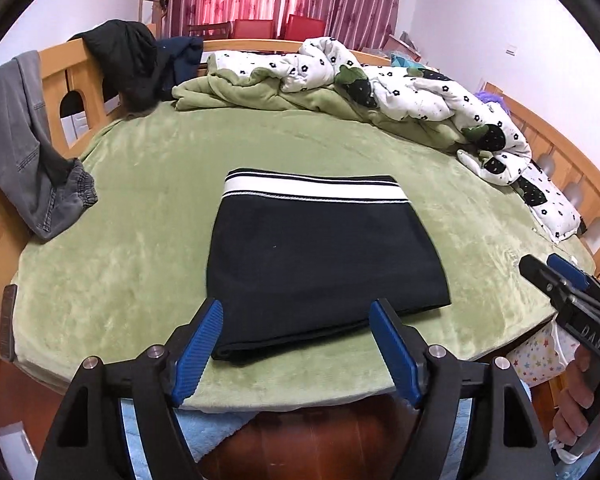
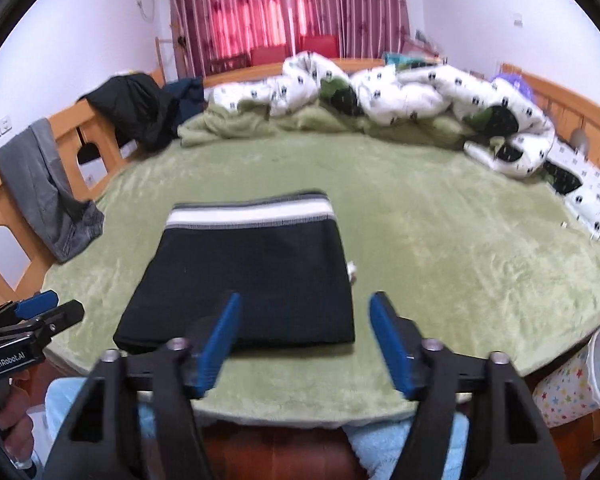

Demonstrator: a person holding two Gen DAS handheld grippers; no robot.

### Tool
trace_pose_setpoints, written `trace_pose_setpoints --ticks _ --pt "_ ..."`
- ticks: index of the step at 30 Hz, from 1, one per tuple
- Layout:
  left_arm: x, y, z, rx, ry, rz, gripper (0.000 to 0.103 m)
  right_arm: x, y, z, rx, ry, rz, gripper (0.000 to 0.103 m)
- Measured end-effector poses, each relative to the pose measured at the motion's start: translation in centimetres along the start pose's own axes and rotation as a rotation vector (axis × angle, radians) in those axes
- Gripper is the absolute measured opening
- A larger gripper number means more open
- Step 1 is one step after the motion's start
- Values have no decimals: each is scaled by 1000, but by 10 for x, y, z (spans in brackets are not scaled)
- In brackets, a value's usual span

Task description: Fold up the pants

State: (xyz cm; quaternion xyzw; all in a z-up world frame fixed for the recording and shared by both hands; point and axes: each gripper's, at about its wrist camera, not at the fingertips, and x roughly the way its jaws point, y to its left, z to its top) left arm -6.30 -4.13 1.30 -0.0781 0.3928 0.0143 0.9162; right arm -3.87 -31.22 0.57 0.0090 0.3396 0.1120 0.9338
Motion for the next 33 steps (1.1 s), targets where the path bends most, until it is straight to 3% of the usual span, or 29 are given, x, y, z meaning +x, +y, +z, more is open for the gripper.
trace_pose_setpoints --ticks 3,12,33 --pt "-4 -7 1 5 -4 14 74 -8 3 3 -37 -17 -47 79" --pt "-12 -14 -10 6 15 92 76 -19 3 3 -24 -8 -48 81" --pt "-22 -7 -16 -22 19 107 76 -17 9 -6 -4 17 -47 81"
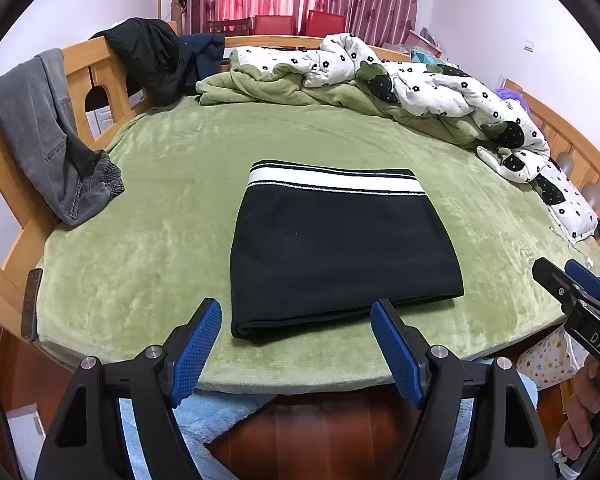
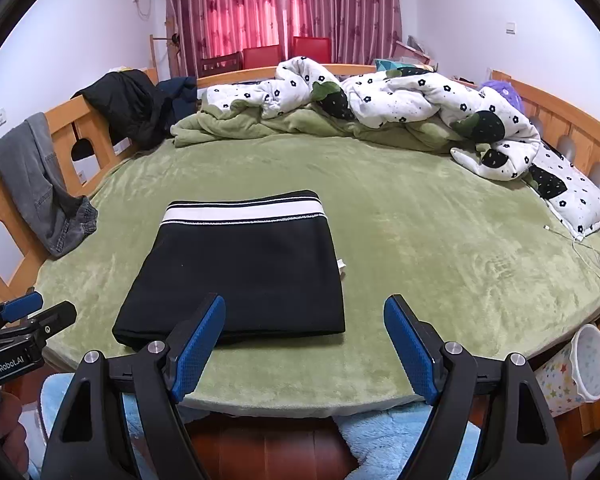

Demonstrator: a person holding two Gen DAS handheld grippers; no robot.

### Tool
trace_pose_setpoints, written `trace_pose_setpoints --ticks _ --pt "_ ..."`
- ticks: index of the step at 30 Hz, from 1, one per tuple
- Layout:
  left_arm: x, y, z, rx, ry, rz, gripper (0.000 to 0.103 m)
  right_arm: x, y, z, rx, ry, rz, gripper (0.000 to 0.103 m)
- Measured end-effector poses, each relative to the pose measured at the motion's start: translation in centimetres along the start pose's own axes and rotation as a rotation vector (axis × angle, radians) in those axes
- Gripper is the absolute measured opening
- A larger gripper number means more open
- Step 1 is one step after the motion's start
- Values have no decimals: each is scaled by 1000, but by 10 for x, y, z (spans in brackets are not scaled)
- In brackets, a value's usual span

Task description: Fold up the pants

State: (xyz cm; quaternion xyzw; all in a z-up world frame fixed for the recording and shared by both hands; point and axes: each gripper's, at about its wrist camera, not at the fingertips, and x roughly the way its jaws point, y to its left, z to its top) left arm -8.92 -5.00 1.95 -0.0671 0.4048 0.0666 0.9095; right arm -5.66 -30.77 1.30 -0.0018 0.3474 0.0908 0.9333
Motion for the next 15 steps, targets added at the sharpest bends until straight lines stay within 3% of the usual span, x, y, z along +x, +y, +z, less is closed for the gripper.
trace_pose_setpoints --ticks 15 --pt "1 4 1 1 0 -4 76 0 -1 1 4 -2 -4 81"
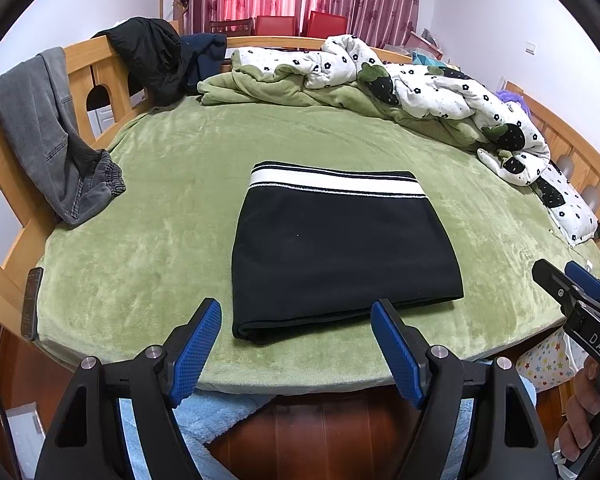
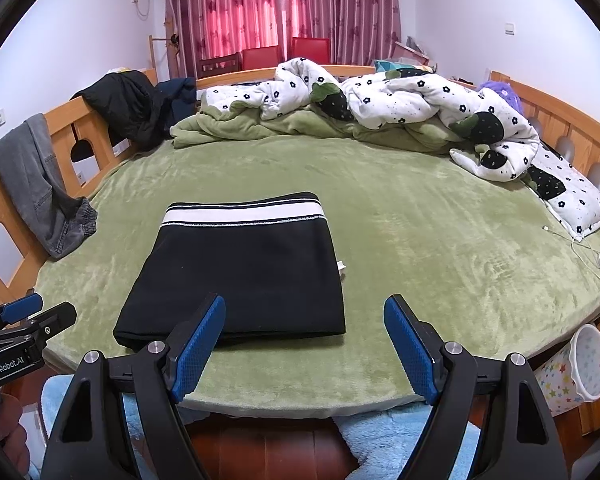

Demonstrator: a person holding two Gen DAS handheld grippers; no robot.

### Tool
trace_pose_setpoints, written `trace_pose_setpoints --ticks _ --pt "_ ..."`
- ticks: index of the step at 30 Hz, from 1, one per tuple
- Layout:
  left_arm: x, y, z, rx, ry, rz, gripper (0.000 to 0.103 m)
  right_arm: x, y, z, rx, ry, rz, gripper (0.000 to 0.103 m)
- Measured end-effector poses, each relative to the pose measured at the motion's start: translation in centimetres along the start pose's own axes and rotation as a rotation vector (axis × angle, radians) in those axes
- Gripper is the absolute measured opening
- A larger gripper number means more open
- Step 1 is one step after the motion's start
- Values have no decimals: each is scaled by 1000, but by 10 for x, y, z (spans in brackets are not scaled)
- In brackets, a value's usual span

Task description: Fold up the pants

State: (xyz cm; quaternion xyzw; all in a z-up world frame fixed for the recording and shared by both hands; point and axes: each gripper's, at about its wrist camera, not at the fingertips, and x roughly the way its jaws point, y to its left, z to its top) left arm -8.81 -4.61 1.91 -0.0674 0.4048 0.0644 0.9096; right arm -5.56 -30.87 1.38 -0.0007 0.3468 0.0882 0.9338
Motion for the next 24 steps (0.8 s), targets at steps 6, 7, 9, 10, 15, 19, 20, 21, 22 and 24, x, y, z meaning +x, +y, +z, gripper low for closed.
trace_pose_setpoints --ticks 6,7,9,10,15,19,20,21,22,24 --pt "1 2 1 1 0 -2 76 -1 -1 0 7 -2 4 81" --pt "0 2 1 1 -1 -3 76 0 -2 1 4 0 3 81" --pt "1 3 1 2 -1 -1 76 0 -2 1 3 -1 4 81" --pt "0 3 1 2 -1 -2 76 0 -1 1 4 0 3 81" --pt "0 3 0 0 -2 -3 76 -1 -1 1 4 -1 5 81" --pt "0 5 0 -3 -3 -5 76 -1 0 1 4 0 5 81" --pt "0 6 1 -1 -1 -5 76 -1 0 1 4 0 4 81" --pt "0 6 1 -2 -1 -5 76 -1 0 1 3 0 1 81" --pt "0 7 1 -1 -2 -6 76 -1 1 1 5 -1 1 81" --pt "1 8 2 0 -3 -7 76 -1 0 1 6 0 4 81"
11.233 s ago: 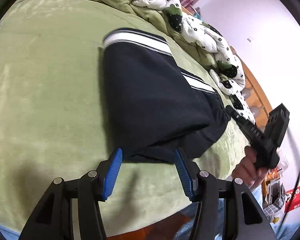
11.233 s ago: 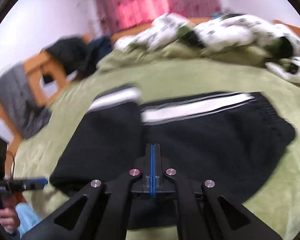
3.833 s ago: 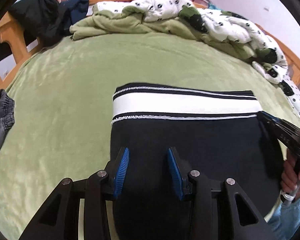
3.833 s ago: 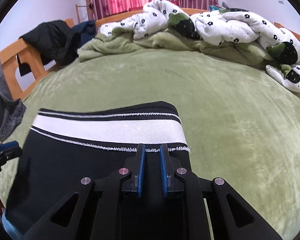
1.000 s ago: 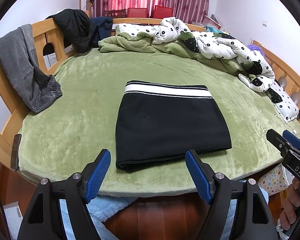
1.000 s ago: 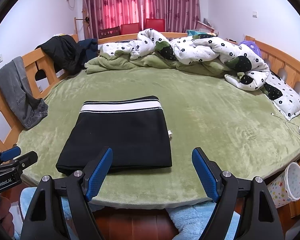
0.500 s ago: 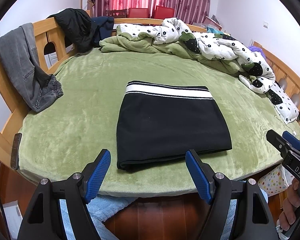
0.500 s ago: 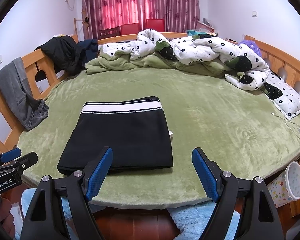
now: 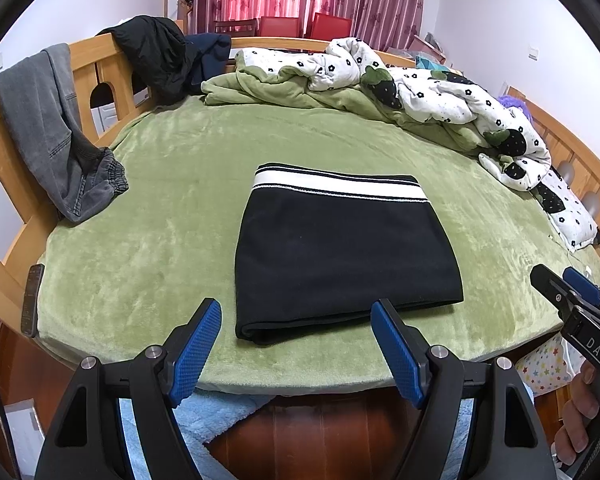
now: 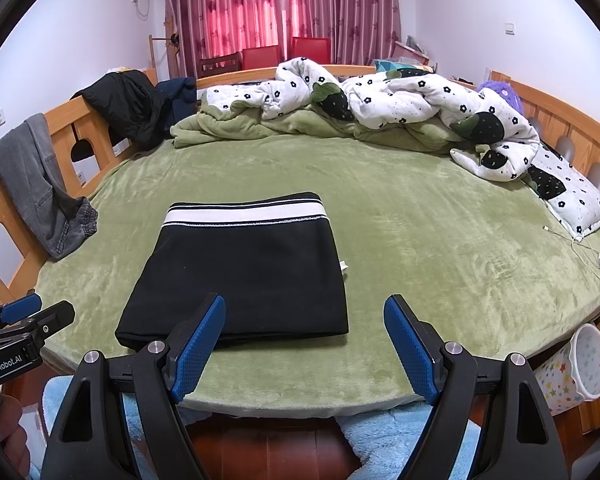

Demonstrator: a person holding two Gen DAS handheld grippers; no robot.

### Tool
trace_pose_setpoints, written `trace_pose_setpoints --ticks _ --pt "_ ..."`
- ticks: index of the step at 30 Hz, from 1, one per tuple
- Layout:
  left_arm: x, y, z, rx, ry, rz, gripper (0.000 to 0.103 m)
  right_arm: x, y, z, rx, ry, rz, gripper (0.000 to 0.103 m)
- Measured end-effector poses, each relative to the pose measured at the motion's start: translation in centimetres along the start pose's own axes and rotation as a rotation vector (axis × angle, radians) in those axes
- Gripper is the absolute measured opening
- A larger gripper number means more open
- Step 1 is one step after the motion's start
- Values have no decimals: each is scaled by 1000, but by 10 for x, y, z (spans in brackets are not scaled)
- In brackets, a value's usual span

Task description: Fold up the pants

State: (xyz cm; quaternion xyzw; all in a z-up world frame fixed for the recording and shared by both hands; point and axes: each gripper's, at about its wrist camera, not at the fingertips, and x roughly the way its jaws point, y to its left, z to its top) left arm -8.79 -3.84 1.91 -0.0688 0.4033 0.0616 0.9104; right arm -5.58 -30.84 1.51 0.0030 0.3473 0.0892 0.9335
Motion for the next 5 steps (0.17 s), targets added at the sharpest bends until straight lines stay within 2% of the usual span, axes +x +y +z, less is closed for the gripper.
trace_pose_setpoints --ticks 5 --pt "0 1 -1 -1 -2 3 76 -1 0 1 1 -1 0 81"
